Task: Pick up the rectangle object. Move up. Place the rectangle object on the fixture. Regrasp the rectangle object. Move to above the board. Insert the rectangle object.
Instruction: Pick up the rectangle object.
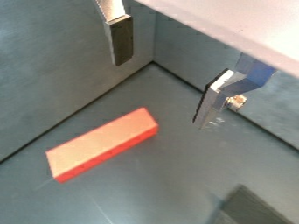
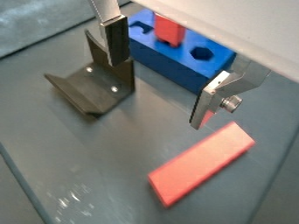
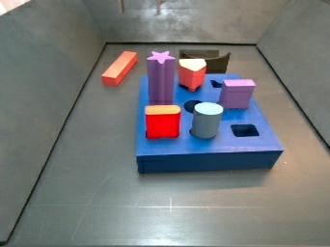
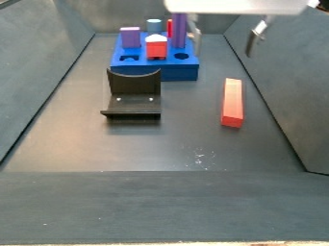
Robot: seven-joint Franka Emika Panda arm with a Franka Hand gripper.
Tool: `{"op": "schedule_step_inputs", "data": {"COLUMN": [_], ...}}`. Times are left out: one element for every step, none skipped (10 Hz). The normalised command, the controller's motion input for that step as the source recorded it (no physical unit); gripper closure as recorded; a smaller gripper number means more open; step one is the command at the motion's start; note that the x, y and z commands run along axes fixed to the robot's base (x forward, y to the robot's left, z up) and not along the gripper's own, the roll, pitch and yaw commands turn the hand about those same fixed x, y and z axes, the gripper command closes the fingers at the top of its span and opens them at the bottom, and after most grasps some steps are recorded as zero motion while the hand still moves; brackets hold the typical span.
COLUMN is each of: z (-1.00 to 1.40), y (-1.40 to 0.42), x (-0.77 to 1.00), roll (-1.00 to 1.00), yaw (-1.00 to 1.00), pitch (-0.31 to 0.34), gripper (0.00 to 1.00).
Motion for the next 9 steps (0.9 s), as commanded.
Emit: {"op": "schedule_step_inputs", "data": {"z": [-0.29, -0.28, -0.3, -0.3, -0.22, -0.36, -0.45, -0.47, -0.48], "y": [-0.34, -0.36, -0.33, -0.33, -0.2, -0.23, -0.35, -0.43, -0.49], "x": [0.0, 0.0, 0.0, -0.03, -0.09, -0.3, -0.68, -0.76, -0.76], "roll": [0.09, 0.11, 0.06, 0.04, 0.03, 0.09, 0.12, 0.18, 0.17], "yaw": [-0.64, -0.64, -0.64, -0.71, -0.46, -0.3, -0.17, -0.04, -0.02], "pitch": [-0.029, 0.0, 0.0, -0.014, 0.0, -0.019, -0.124, -0.139, -0.119], "gripper": [0.0, 0.0, 0.0, 0.0, 0.0, 0.0, 0.0, 0.0, 0.0]}}
